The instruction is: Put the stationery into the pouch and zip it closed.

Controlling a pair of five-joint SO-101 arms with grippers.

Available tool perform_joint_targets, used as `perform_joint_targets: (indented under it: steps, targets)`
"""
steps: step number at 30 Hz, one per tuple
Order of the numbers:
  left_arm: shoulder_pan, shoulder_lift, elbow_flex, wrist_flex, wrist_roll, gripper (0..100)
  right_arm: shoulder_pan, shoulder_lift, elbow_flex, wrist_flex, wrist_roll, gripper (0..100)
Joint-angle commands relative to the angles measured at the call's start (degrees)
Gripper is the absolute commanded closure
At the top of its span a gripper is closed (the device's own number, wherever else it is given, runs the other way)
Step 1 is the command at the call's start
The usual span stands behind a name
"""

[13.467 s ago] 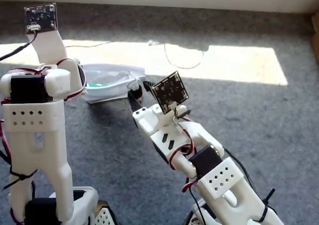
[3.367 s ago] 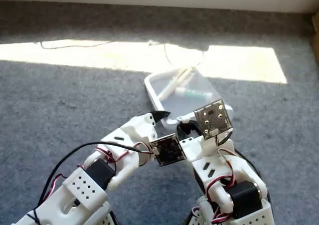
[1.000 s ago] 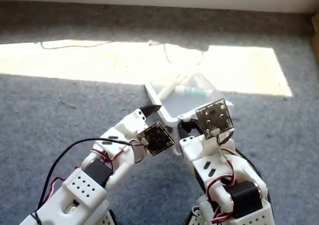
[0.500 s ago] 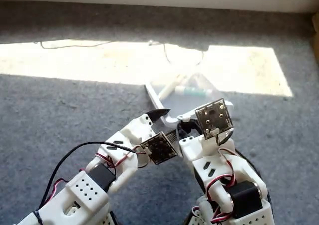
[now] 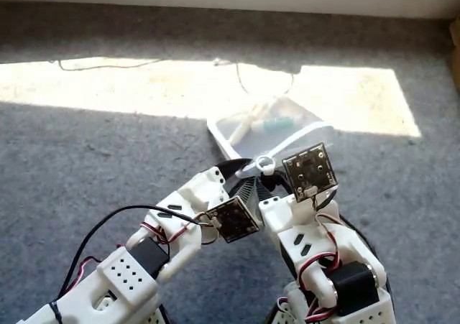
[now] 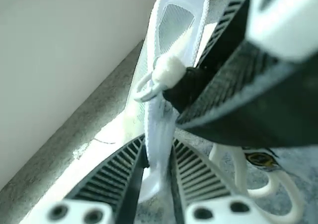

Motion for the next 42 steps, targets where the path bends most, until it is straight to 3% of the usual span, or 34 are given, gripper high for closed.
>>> perform_joint_targets:
  steps: [1, 6, 15, 20, 31, 42]
  targets:
    - [1.01, -0.84, -1.36, -1.41, 0.26, 99, 5.05, -0.13, -1.01, -2.86, 0.0, 98.8]
    - [-1.63, -0.92, -1.71, -1.32, 0.35, 99, 13.58, -0.13, -0.4, -8.04, -0.44, 98.8]
    - [-4.18, -0.92, -1.8, -1.32, 0.44, 99, 19.21, -0.13, 1.98, -13.05, -0.44, 99.3]
    - [-4.97, -0.92, -1.8, -1.32, 0.53, 99, 20.44, -0.13, 5.49, -18.24, -0.44, 99.3]
    - [-7.16, -0.92, -1.89, -1.23, 0.44, 99, 20.53, -0.13, 5.67, -18.42, -0.53, 99.3]
    - [-7.16, -0.92, -1.89, -1.23, 0.44, 99, 27.91, 0.22, 5.67, -22.02, -4.92, 99.3]
